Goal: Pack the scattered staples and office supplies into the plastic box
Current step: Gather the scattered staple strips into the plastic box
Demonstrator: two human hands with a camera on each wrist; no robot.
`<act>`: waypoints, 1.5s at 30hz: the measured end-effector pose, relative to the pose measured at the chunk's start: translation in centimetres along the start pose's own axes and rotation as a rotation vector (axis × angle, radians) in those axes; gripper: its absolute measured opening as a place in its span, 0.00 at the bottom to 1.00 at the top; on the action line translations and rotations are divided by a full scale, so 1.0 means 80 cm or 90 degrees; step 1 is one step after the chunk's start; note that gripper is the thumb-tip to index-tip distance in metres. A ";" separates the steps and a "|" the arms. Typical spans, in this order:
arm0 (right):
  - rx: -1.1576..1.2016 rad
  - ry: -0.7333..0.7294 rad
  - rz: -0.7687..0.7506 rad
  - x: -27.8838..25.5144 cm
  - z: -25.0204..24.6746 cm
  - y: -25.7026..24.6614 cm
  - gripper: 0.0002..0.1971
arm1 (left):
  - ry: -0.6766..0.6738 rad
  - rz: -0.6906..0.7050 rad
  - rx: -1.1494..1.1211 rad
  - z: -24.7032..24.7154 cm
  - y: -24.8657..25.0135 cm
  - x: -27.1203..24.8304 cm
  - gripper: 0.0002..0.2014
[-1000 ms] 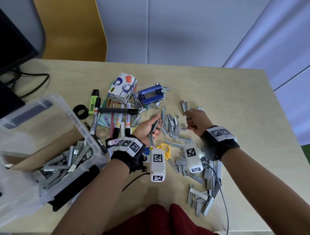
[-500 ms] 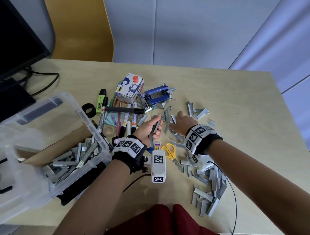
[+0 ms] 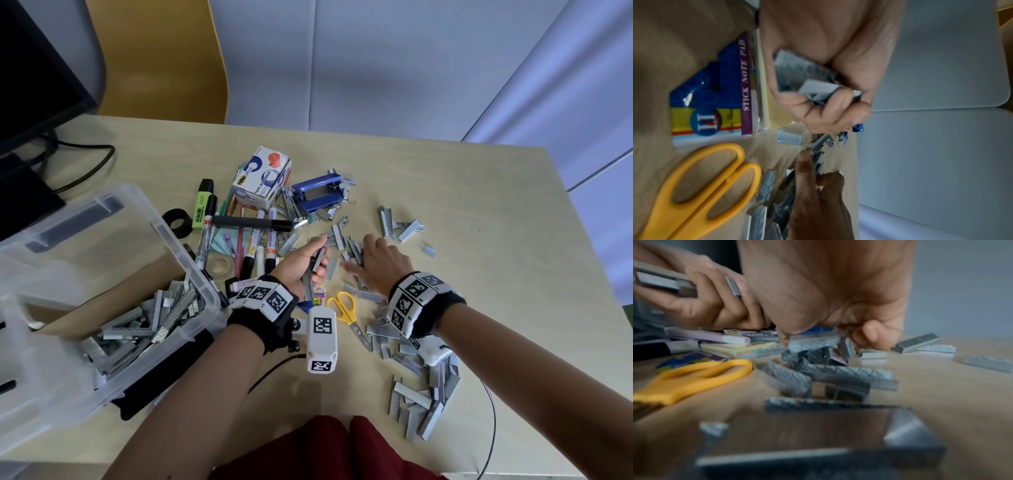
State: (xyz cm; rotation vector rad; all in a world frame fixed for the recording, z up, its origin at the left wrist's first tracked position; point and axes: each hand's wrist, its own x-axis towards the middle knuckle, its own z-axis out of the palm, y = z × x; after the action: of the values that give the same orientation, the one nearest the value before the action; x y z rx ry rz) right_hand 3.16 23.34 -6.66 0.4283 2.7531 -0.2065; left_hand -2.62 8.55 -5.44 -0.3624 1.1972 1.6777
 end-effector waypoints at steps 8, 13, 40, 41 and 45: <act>0.015 0.008 -0.036 -0.013 0.014 -0.015 0.18 | 0.005 -0.007 -0.007 -0.002 -0.001 0.003 0.17; -0.015 0.017 -0.051 -0.012 0.013 -0.019 0.14 | 0.002 -0.007 -0.009 -0.001 -0.002 0.002 0.17; 1.043 -0.263 0.031 -0.053 -0.086 -0.022 0.11 | 0.000 0.201 0.069 0.016 0.062 -0.140 0.16; 1.045 -0.261 0.019 -0.055 -0.092 -0.032 0.11 | 0.004 0.229 0.083 0.012 0.076 -0.158 0.16; 1.023 -0.259 -0.019 -0.065 -0.115 -0.079 0.09 | 0.078 0.340 0.229 -0.023 0.121 -0.222 0.15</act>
State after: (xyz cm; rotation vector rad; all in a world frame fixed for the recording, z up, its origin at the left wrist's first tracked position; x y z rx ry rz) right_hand 2.95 17.79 4.33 0.5635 1.6194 -2.1781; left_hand -3.27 -2.75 11.39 0.0918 1.7644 1.8479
